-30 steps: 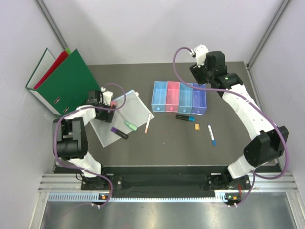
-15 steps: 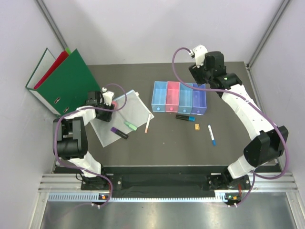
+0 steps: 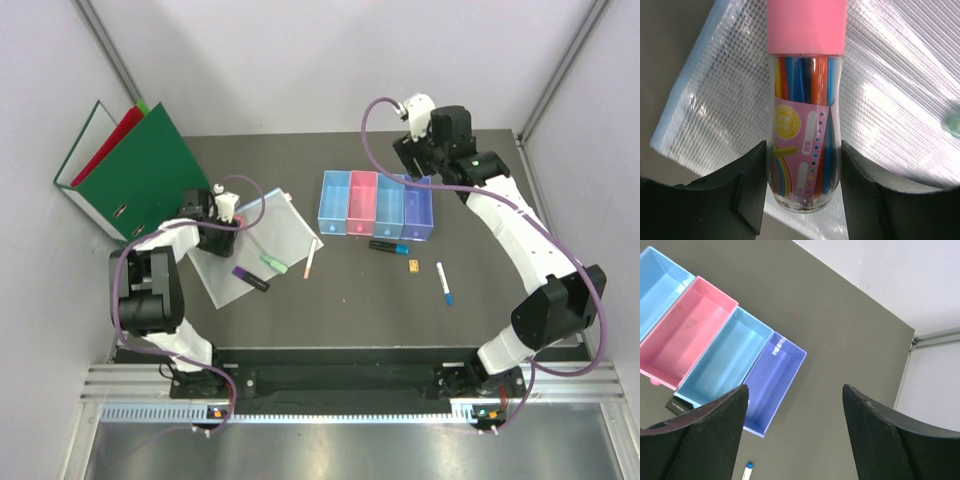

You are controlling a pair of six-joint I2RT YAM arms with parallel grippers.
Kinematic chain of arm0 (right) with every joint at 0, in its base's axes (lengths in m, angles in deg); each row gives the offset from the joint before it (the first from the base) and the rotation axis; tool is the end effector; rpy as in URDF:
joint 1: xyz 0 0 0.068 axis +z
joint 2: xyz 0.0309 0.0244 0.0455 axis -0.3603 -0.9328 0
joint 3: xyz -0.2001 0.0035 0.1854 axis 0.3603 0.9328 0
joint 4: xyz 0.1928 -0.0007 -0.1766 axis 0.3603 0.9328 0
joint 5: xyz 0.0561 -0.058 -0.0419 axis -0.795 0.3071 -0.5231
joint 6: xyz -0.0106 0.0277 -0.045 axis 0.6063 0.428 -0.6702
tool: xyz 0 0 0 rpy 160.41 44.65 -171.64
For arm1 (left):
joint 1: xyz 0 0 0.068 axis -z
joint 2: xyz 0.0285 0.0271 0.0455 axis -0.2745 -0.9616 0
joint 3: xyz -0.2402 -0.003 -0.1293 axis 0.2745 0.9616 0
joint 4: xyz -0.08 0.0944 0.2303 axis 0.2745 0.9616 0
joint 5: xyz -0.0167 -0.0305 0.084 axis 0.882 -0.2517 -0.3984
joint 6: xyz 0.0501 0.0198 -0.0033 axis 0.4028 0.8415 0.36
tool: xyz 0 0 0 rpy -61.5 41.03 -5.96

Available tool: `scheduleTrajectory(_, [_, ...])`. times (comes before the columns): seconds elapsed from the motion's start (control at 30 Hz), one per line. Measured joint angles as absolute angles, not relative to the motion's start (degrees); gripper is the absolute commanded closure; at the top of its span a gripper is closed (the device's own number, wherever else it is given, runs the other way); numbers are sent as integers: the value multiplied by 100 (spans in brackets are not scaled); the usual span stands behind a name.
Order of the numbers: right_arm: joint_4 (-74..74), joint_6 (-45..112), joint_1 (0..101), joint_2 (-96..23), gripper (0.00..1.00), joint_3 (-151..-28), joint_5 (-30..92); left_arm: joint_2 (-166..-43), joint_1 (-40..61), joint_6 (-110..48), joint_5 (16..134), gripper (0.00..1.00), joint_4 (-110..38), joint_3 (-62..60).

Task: Sort the stationery into containers
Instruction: Pick up the stationery from the center of the board, then place the stationery in the storage box.

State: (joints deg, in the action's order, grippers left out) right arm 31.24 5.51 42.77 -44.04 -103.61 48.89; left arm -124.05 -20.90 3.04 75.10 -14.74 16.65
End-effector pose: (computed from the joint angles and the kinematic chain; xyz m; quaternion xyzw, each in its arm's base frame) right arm 0.3292 0.1236 0.3886 -0.2697 0.8209 -0.0780 0.4973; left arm 0.3219 0.0228 0.1694 0.1651 0.9481 -0.0047 0.2717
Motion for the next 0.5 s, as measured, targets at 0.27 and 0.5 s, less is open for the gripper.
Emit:
scheduleTrajectory(0.27, [3505,653,4279,-4404,18,-10783,3980,-11627,-2071,573,7733,100,-138,942])
scheduleTrajectory(0.5, [4364,701,4288,-4590,18,-11699,1936,-10394,-1819,1235,7940,100,375,638])
